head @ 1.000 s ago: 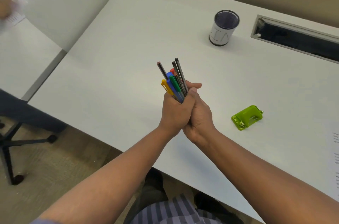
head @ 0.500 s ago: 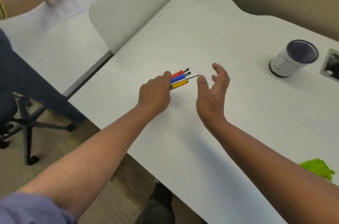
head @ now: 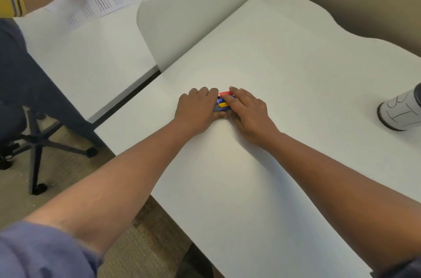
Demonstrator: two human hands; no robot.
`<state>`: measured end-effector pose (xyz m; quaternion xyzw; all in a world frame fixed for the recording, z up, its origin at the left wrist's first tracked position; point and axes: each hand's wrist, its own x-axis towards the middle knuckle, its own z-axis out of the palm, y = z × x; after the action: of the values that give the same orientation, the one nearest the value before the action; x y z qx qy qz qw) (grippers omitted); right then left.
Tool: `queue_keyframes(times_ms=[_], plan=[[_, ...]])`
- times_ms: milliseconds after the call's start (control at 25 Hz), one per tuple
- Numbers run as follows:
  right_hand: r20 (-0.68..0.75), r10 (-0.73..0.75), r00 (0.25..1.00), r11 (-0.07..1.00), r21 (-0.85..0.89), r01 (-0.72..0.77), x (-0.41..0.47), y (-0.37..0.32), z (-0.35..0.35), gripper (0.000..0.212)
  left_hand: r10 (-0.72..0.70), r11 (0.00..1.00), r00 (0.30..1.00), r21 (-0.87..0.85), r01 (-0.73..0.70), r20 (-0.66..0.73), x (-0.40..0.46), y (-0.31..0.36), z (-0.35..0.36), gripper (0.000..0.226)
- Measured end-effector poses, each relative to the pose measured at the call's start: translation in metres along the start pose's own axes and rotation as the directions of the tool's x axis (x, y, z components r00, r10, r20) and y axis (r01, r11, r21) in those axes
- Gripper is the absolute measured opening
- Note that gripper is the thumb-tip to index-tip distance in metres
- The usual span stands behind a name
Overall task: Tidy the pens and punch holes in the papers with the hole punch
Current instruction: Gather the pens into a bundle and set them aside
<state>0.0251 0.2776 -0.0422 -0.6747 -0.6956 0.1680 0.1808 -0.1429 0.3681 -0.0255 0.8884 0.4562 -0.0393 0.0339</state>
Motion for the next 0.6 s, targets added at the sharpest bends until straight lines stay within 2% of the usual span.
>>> queue_keyframes(times_ms=[160, 320, 400, 480, 600], plan=[[-0.068, -0.011, 0.998, 1.000, 0.005, 0.012, 0.000, -0.001, 0.007, 0.043, 0.035, 0.999, 0.997, -0.027, -0.037, -0.071, -0.014, -0.003, 0.012, 0.092], [-0.030, -0.039, 0.999, 0.997, -0.073, 0.036, -0.010, 0.001, 0.011, 0.038, 0.073, 0.996, 0.994, -0.043, -0.077, -0.085, -0.033, -0.004, 0.020, 0.108], [0.009, -0.044, 0.999, 0.993, -0.110, 0.045, -0.015, 0.001, 0.011, 0.046, 0.069, 0.995, 0.995, -0.073, -0.075, -0.077, -0.039, -0.007, 0.021, 0.105], [0.024, -0.035, 0.999, 0.992, -0.124, 0.037, -0.020, 0.001, 0.011, 0.054, 0.083, 0.992, 0.992, -0.082, -0.091, -0.096, -0.043, -0.011, 0.021, 0.091], [0.029, -0.018, 0.999, 0.983, -0.183, 0.023, -0.022, 0.000, 0.012, 0.056, 0.100, 0.991, 0.988, -0.075, -0.109, -0.121, -0.048, -0.016, 0.024, 0.077]])
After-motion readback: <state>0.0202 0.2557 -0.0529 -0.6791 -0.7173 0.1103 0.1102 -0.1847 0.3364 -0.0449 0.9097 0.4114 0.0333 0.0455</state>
